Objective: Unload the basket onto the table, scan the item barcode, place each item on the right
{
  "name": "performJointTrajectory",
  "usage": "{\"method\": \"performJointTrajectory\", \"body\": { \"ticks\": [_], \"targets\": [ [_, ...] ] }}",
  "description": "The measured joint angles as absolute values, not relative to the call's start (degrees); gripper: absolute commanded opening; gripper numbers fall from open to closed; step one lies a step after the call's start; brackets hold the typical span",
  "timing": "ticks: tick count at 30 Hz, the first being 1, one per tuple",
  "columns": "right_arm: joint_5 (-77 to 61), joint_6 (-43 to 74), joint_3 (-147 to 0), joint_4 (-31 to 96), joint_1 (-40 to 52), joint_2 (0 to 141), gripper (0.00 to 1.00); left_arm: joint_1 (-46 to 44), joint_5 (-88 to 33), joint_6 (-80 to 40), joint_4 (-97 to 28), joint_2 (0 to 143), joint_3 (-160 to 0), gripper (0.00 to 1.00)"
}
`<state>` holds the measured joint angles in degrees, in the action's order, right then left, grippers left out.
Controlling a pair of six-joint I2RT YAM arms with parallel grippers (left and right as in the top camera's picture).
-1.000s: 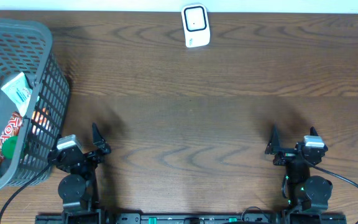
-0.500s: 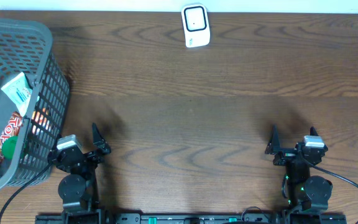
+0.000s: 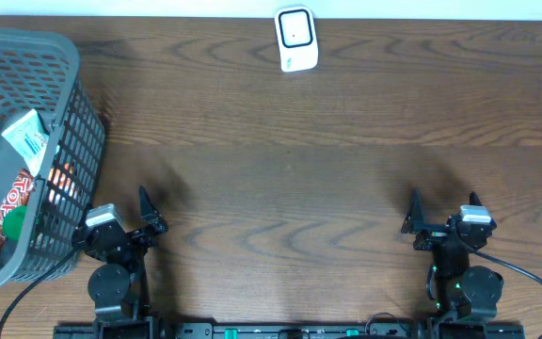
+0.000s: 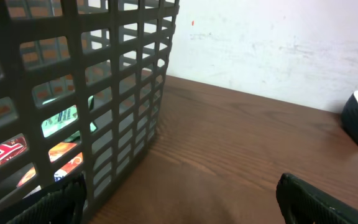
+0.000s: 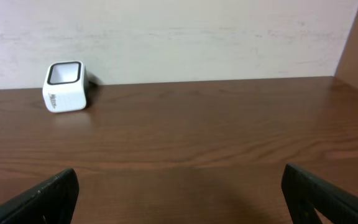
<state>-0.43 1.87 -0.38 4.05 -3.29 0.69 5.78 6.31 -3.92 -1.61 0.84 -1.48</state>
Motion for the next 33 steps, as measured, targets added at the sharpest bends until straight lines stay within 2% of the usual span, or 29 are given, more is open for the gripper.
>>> {"method": "performJointTrajectory", "body": {
  "ticks": [11,24,33],
  "targets": [
    [-0.43,1.87,-0.38,4.03,-3.29,0.69,0.99,5.78,5.08,-3.31,-1.67,0.84,-1.48,0.98],
    [-0.43,1.87,-0.38,4.05,-3.29,0.69,0.99,5.78,-20.69,-3.31,-2.96,0.89,-3.05,0.98],
    [-0.43,1.87,-0.38,4.08,-3.29,0.69,0.99,5.78,-34.83,-3.31,-3.27,8.19,-15.38,0.98]
  ]
}}
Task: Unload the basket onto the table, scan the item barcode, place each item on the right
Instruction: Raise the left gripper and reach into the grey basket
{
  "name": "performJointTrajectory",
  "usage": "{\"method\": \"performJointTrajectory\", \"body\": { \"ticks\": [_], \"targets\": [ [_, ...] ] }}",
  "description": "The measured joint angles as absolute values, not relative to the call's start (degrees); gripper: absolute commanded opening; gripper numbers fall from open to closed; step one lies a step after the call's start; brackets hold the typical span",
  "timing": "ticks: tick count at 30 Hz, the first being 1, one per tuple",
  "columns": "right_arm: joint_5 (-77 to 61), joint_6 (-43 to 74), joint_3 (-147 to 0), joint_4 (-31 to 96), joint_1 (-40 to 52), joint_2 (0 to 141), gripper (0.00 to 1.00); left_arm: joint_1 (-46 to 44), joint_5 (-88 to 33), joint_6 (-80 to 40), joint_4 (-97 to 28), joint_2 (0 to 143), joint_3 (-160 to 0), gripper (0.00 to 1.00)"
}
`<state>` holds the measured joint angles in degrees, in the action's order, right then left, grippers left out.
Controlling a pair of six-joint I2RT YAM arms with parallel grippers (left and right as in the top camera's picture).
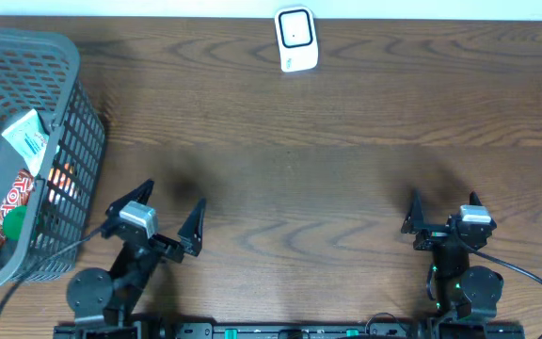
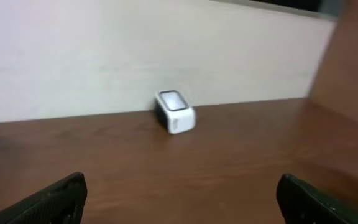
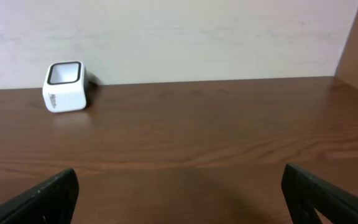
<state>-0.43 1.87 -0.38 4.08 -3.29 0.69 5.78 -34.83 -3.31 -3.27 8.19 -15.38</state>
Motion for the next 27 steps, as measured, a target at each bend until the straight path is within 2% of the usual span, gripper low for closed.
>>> {"method": "performJointTrajectory", "body": {
  "ticks": [8,12,21,27],
  "targets": [
    [-0.40,1.85,-0.38,4.03,-3.29,0.69,0.99,5.78,-43.29,-6.92,-12.95,26.74,-34.11,0.98],
    [-0.43,1.85,-0.38,4.05,-3.29,0.71,0.99,5.78,-49.41,-7.88,-17.06,33.01,-35.40,0.98],
    [-0.43,1.85,-0.38,4.05,-3.29,0.71,0.99,5.78,-61.19,-11.70,-7.40,41.56,-37.69,0.98],
    [-0.43,1.85,-0.38,4.05,-3.29,0.71,0.99,6.11,-64.40,-14.15,-6.98,47.44,-51.46,0.98]
  ]
}}
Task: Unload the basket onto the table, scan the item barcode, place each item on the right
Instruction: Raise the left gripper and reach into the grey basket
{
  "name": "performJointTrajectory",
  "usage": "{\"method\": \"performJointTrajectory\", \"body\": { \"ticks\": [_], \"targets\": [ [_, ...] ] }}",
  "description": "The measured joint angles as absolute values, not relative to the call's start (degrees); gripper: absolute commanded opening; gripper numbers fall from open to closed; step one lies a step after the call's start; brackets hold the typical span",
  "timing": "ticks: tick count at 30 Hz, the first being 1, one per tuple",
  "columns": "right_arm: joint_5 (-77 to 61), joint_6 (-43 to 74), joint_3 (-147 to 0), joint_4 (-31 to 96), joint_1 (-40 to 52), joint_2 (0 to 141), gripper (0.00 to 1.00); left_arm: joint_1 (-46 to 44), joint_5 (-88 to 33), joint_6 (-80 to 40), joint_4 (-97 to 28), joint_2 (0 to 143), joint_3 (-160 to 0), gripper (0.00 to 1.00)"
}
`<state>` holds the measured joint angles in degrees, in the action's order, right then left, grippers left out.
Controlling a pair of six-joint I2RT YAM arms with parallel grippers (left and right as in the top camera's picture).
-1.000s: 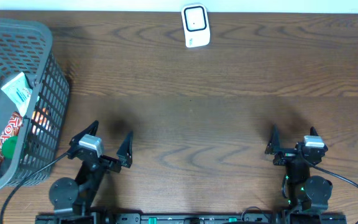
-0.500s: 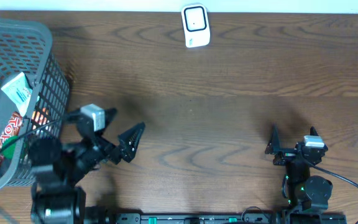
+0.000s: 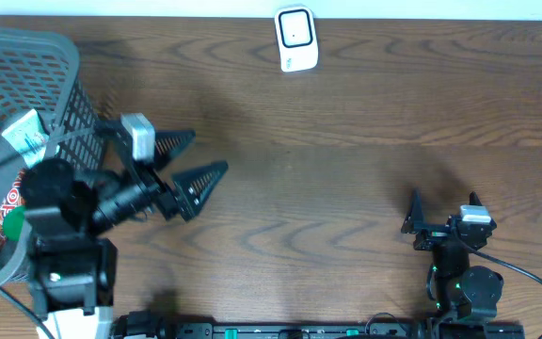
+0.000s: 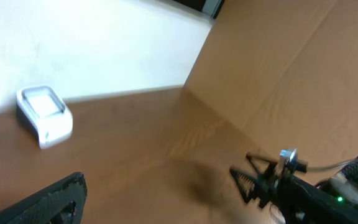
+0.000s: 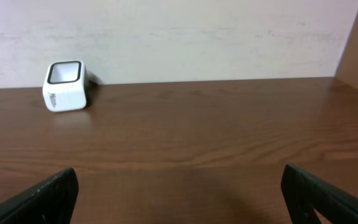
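The white barcode scanner (image 3: 296, 40) stands at the table's far edge; it also shows in the left wrist view as scanner (image 4: 44, 115) and in the right wrist view as scanner (image 5: 65, 85). The items lie in the grey basket (image 3: 64, 66) at the left: a white-green packet (image 3: 26, 137), a red packet (image 3: 12, 202) and something green (image 3: 12, 226). My left gripper (image 3: 194, 160) is raised beside the basket, pointing right, open and empty. My right gripper (image 3: 443, 209) rests low at the near right, open and empty, facing the scanner.
The wooden table (image 3: 346, 169) runs under a white back wall (image 5: 179, 31). A brown cardboard panel (image 4: 291, 74) stands on the right side. The right arm (image 4: 278, 177) shows in the left wrist view.
My left arm has risen and shifted toward the table's middle; its camera now faces further right, toward the cardboard panel and the right arm. The right arm has not moved.
My left gripper first sat low at the near edge, right beside the basket wall. Then it had turned right to face the scanner. Now it is lifted above the table beside the basket, still open. The right gripper stayed open in place throughout.
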<state>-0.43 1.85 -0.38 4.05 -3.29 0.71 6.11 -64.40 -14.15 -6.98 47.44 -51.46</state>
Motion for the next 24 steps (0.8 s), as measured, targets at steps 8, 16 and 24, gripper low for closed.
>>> {"method": "performJointTrajectory", "body": {
  "ticks": [8,16,24],
  "targets": [
    [-0.43,1.87,-0.38,4.05,-3.29,0.71,0.99,18.61,-64.29,-20.05,-6.72,60.16,-72.69,0.98],
    [-0.43,1.87,-0.38,4.05,-3.29,0.71,0.99,40.18,-62.13,-29.47,-7.18,73.93,-80.68,0.98],
    [-0.40,1.85,-0.38,4.03,-3.29,0.71,0.99,56.97,-56.64,-31.94,-17.19,77.56,-80.73,0.98]
  ]
}}
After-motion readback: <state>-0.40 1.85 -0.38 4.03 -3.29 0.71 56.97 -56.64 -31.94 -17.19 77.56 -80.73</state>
